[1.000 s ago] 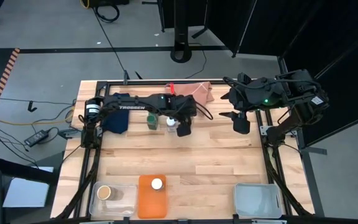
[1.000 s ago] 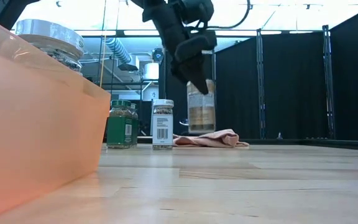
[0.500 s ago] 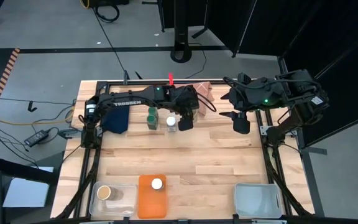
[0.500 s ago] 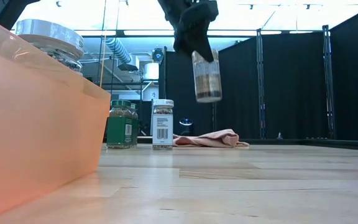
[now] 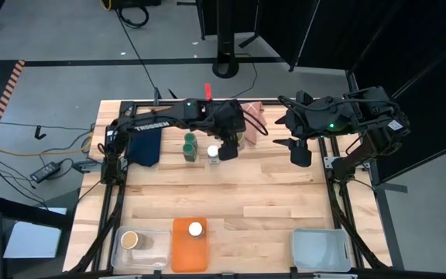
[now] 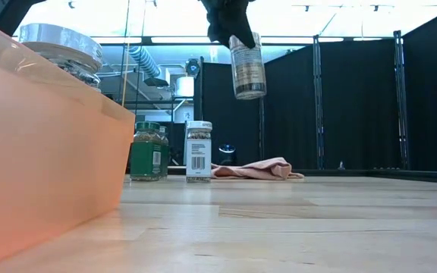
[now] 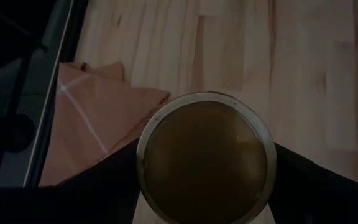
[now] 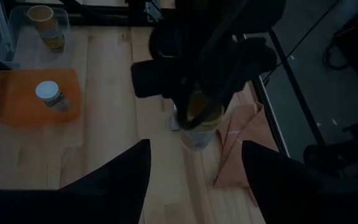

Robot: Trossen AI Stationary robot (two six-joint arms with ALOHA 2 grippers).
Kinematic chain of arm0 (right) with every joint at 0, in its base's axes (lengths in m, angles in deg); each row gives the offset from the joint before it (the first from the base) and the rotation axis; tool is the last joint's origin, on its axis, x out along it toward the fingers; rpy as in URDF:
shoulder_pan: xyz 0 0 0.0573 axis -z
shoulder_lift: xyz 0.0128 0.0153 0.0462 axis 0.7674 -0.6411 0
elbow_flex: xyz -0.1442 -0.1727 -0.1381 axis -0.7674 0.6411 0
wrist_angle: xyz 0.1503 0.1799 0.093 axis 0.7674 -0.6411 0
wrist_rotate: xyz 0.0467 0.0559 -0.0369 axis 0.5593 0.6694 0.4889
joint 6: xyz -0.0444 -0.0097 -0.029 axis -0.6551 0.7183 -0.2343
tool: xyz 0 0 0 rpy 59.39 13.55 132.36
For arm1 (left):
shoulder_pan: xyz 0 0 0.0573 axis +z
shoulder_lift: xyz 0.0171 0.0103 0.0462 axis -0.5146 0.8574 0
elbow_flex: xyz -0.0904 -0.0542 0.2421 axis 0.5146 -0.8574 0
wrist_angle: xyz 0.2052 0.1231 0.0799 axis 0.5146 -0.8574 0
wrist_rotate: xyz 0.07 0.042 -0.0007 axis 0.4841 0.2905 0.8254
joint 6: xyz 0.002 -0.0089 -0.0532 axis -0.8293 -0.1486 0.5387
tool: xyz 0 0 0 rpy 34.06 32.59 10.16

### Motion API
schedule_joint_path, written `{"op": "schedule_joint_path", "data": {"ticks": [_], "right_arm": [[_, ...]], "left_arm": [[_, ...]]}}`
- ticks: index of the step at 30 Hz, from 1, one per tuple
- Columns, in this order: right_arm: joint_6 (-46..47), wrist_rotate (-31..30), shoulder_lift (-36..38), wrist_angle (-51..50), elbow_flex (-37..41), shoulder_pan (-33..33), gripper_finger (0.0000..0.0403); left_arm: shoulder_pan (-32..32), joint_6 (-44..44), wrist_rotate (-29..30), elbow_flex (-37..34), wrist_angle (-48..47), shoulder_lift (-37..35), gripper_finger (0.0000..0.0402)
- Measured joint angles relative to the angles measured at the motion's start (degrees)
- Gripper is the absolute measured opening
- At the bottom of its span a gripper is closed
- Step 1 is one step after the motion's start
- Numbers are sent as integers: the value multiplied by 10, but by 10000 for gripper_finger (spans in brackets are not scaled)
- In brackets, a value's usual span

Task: Sort spices by type
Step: Put the gold seasoning bottle into the transparent bin

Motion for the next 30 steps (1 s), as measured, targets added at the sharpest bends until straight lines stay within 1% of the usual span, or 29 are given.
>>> {"op": "schedule_joint_path", "data": {"ticks": [3,16,23,30], "right_arm": [[0,0,0,0,0,0,260],[0,0,0,0,0,0,252],[1,0,0,0,0,0,255],[2,0,0,7,0,0,249]], "left_arm": [[-11,0,0,8,-33,0,270],[-80,19,-1,10,-50,-1,270],[-118,34,-1,10,-76,-15,271],[-156,60,-1,10,-112,-24,271]]}}
